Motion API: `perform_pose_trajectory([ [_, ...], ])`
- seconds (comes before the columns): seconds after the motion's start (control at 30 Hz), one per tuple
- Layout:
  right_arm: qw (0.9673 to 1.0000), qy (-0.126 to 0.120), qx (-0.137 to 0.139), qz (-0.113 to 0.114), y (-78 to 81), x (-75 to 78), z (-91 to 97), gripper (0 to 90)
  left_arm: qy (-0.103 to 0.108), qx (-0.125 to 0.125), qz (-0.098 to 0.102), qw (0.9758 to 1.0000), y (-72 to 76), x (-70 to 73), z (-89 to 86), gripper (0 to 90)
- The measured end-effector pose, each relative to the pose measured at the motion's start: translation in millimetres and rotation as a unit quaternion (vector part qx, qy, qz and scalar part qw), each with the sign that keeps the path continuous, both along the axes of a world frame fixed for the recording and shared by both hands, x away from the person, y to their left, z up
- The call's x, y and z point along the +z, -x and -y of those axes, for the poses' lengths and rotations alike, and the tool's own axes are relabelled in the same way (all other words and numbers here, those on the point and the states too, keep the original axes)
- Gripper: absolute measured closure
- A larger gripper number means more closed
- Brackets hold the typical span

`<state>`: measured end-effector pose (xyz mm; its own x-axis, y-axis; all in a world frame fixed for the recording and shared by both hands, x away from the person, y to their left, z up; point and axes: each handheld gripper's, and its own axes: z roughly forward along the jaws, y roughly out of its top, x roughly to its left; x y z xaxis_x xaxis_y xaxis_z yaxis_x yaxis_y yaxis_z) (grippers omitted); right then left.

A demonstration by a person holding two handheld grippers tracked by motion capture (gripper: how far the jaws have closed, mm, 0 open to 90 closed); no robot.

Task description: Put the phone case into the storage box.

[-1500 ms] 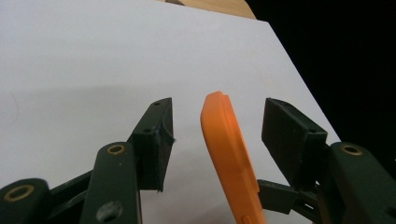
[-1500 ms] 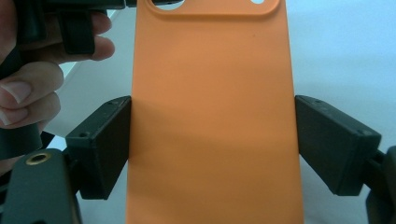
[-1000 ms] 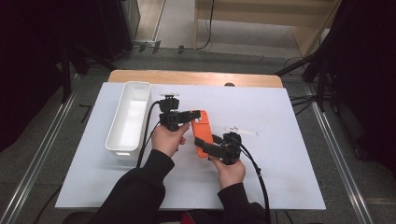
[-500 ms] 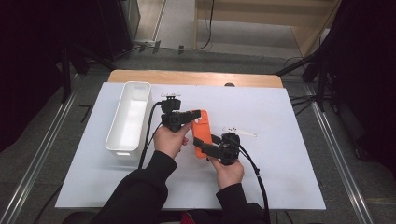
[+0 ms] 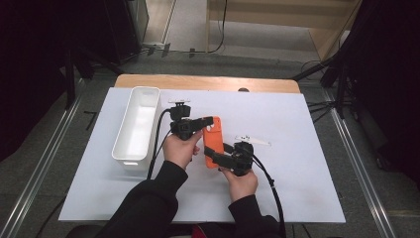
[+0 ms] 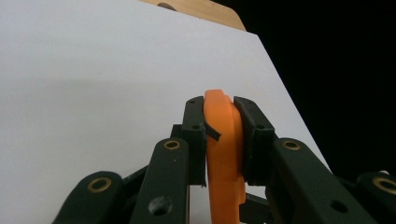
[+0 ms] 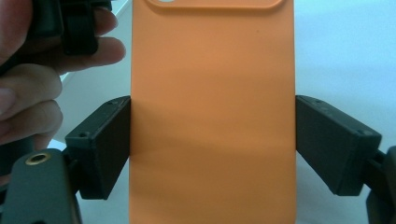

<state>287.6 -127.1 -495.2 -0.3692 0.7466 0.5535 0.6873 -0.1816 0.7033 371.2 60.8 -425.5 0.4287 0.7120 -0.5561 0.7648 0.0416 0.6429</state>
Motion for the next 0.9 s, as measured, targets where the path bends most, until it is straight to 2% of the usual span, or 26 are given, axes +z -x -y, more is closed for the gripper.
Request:
perform_pose_trajectory([
  [0.2,1.0,0.004,0.005,0.002,-0.5,-0.3,0.4,14.5,0.003,-0.01,0.006,0.9999,1.4,1.3,1.2,76.2],
  [0.33,0.9996,-0.016,0.022,-0.007,-2.6,-1.3,1.8,14.4,0.002,-0.014,0.006,0.9999,2.7,3.8,0.5,76.3],
  [0.5,0.9996,-0.014,0.024,-0.003,-3.0,0.2,1.2,14.3,-0.002,-0.021,0.016,0.9997,4.5,7.7,1.8,76.4],
  [0.67,0.9994,-0.015,0.029,-0.007,-3.9,2.5,2.1,14.2,-0.003,-0.023,0.018,0.9996,5.3,9.7,2.4,76.4],
  [0.83,0.9993,-0.005,0.037,-0.003,-4.8,6.4,3.9,13.1,-0.004,-0.029,0.025,0.9993,7.8,12.4,4.2,76.3],
  [0.9,0.9993,-0.001,0.036,-0.008,-5.3,7.9,3.7,11.0,-0.008,-0.03,0.029,0.9991,9.4,13.4,5.0,76.3],
])
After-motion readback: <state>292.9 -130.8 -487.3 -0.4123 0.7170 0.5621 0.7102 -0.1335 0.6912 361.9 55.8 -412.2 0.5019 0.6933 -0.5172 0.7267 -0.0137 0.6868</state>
